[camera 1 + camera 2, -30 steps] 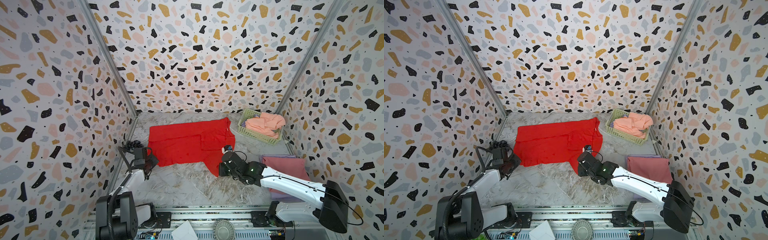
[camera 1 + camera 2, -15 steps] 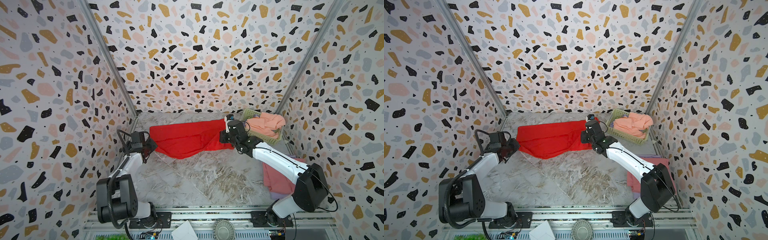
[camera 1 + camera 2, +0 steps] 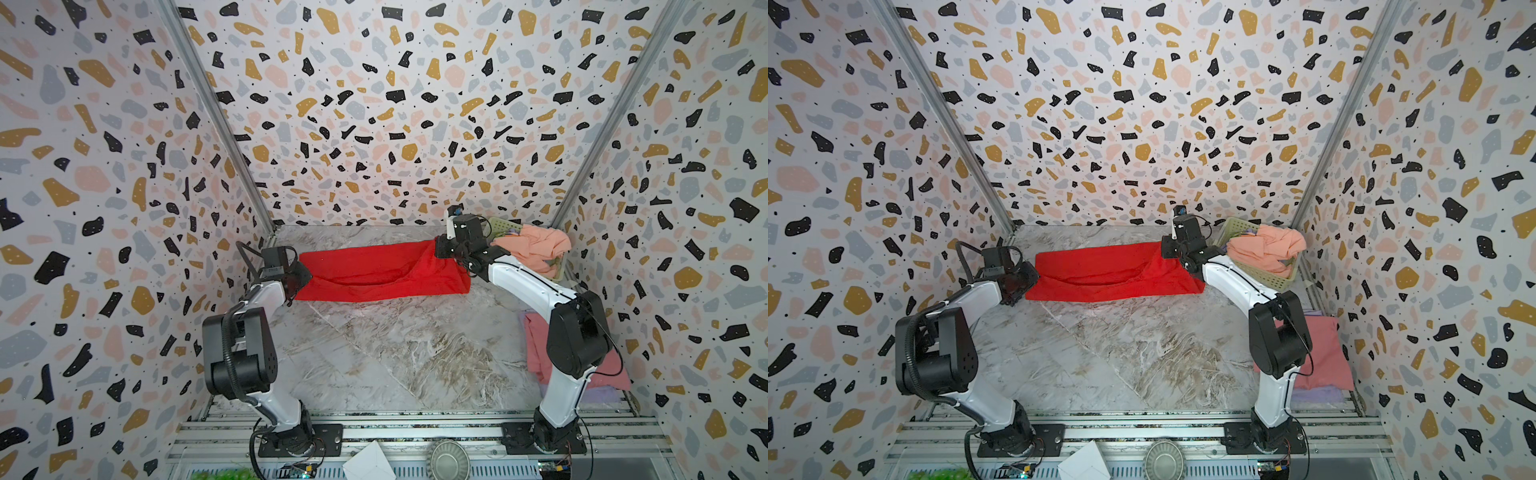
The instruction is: Fold and stack the t-shirts
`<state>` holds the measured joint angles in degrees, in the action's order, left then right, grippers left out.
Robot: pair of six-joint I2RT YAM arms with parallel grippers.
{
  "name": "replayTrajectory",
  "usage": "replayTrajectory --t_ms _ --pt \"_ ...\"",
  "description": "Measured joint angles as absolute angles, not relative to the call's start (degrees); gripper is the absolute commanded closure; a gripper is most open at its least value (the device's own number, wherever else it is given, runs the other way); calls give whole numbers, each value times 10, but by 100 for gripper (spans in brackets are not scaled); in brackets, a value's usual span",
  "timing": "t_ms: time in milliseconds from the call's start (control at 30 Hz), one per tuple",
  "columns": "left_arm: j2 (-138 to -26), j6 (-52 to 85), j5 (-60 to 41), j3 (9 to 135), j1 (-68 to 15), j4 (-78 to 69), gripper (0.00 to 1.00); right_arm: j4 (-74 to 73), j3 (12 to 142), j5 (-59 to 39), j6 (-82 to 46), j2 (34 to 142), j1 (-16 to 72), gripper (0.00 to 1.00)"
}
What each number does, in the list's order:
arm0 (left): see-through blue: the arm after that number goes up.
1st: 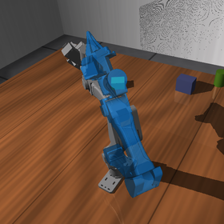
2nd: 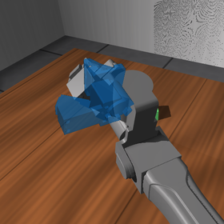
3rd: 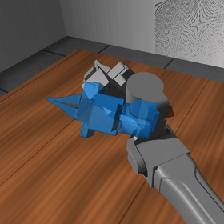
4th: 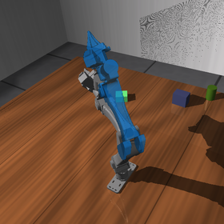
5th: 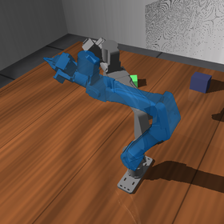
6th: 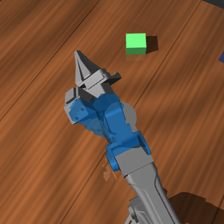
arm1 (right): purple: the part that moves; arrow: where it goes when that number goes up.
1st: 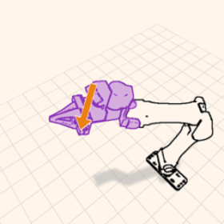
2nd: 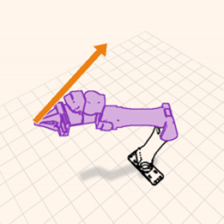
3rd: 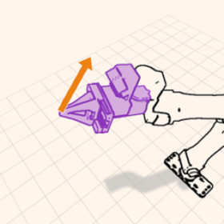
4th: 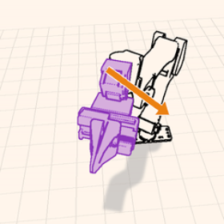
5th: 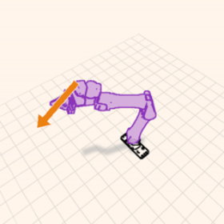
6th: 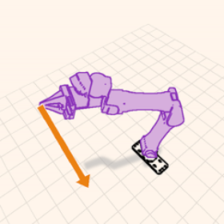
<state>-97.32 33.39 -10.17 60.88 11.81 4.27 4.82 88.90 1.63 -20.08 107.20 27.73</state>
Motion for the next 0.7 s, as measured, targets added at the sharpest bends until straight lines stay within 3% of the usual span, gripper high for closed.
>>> replayTrajectory --t_ms 333,400,467,533,700 --pt "-1050 338 -105 674 122 26 100 29 962 1 -223 1168 247 99" --pt "-1067 339 -107 688 122 24 98 26 982 -4 -227 1193 243 79" --pt "-1081 341 -108 698 122 20 69 10 990 -12 -227 1213 239 52" --pt "-1089 345 -107 704 123 16 52 3 990 -20 -226 1225 233 49" --pt "-1087 356 -97 711 130 11 45 -2 989 -24 -224 1223 221 47"
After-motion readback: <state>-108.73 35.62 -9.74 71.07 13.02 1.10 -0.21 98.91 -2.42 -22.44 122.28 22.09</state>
